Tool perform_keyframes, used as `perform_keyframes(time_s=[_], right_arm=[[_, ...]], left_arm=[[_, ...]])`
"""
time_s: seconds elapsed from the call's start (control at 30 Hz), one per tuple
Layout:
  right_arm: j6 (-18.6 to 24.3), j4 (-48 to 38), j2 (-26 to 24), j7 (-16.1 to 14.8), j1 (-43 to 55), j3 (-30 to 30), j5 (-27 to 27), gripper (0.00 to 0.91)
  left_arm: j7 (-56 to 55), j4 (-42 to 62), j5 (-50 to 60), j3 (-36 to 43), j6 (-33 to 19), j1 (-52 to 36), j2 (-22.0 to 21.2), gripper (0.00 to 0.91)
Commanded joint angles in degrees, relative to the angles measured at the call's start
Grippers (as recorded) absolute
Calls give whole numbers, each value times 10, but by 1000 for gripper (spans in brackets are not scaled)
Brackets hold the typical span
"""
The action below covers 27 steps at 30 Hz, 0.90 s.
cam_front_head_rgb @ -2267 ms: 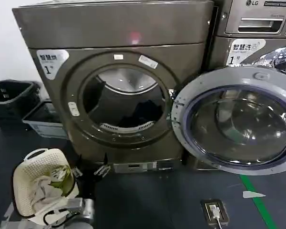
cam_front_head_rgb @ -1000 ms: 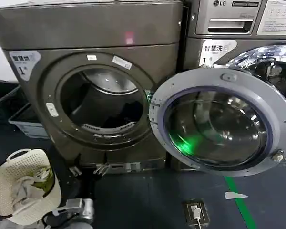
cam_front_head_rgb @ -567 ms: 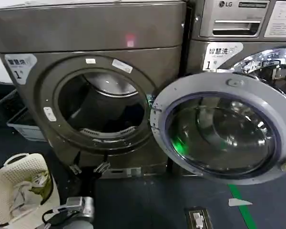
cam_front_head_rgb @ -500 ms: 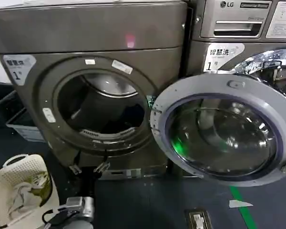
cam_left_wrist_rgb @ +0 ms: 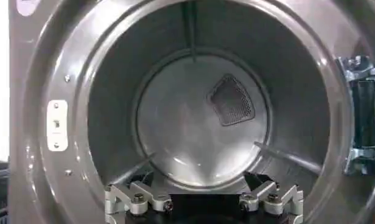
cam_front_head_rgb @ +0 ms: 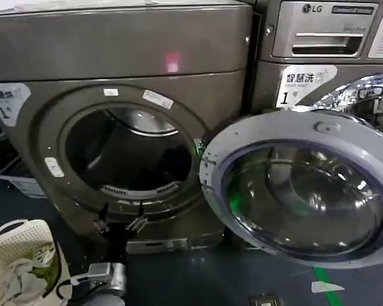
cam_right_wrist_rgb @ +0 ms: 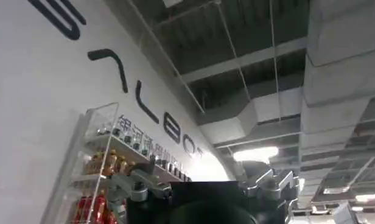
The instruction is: Grasp the clothes from the dryer.
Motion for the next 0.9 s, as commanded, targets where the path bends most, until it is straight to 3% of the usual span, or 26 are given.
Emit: perform_keyframes(time_s=[0.03,0.57,0.83,0.9], right_arm=[[4,0,0,0,0,0,0,907],[-11,9,7,2,1,1,1,907],[-37,11,6,5,-9,15,-3,907],[-43,11,5,3,-10,18,-5,907]], left_arm=[[1,1,0,0,0,0,1,907],[3,7,-3,1,0,-11,-1,907],[8,43,-24,0,12,-69,1,907],[12,82,-45,3,16,-123,3,907]])
